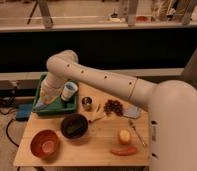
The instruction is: Place sponge in red bowl
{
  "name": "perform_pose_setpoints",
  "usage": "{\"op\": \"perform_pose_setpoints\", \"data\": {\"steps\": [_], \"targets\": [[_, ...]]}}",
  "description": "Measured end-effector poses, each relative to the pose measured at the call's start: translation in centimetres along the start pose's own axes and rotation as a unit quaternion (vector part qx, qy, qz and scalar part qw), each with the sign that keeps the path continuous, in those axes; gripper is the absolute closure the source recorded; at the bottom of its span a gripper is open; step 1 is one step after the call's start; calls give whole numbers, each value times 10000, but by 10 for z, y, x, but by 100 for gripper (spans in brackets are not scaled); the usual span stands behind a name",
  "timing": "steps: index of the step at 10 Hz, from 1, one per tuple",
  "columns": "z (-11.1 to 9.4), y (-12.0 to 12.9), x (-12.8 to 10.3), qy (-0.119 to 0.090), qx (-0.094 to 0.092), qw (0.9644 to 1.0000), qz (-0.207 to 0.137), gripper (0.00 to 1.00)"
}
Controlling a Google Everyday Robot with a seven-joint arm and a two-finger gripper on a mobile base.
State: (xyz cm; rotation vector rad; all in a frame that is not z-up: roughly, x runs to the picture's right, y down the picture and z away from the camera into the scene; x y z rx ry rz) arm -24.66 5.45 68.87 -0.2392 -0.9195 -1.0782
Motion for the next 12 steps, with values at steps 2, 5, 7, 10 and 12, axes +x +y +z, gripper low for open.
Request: {"op": "perform_pose_setpoints", "data": {"steps": [2,5,7,10,12], "targets": [[-9,26,-7,-320,38,9995,-76,100],[-15,42,-25,-749,40,9947,-697,100],[-17,48,-35,-1031,114,9859,-1310,100],[-1,54,-66,-1371,28,9706,-1978,100],[12,60,-101,-1594,-184,9526,-2586,100]]}}
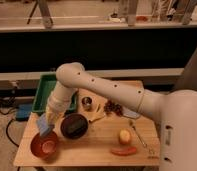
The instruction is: Place sponge in red bowl
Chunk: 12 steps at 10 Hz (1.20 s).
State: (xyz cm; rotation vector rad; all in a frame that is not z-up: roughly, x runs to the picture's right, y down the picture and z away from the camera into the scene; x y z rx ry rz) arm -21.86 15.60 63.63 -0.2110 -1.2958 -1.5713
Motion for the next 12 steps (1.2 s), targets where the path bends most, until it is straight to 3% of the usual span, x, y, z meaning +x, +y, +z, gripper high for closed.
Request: {"op": "perform_pose_setpoints", "data": {"steps": [2,3,5,8,9,10,12], "targets": [[13,-2,-15,-250,-255,9989,-300,99],[19,-2,-17,-380,-375,9979,-358,93],[30,1,-17,-581,-616,9958,-344,73],[37,4,-16,-654,-696,9952,-224,48],[40,3,-14,-610,-638,9957,-290,47],[47,-2,-11,-617,-651,9952,-379,53],[57,-8,-7,-632,-683,9945,-474,71]]}}
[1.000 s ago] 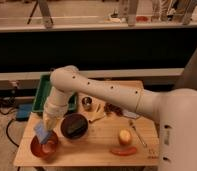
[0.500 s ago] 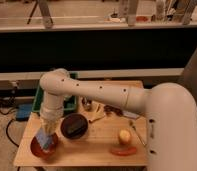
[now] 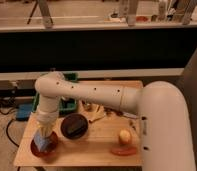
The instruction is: Place sponge in red bowl
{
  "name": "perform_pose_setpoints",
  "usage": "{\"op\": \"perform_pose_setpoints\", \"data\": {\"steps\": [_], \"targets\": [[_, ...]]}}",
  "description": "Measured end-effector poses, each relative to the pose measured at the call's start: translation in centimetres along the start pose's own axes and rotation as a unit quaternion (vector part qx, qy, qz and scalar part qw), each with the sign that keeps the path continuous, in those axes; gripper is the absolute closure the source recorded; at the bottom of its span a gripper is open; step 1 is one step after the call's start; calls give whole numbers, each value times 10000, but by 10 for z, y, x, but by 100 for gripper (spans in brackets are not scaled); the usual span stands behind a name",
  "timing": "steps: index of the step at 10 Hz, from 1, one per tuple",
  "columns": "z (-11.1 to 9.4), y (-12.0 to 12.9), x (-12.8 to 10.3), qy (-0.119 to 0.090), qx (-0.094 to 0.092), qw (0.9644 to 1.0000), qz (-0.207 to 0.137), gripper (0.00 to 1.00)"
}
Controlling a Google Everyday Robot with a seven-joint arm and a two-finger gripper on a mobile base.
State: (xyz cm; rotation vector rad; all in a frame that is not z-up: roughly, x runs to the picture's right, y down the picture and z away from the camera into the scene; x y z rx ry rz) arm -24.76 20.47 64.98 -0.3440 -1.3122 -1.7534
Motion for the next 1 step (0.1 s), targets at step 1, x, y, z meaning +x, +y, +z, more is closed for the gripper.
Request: {"op": "perform_pose_setpoints", "data": {"steps": [1], "targets": [[0,4,1,1,-5,10000,43,80]]}}
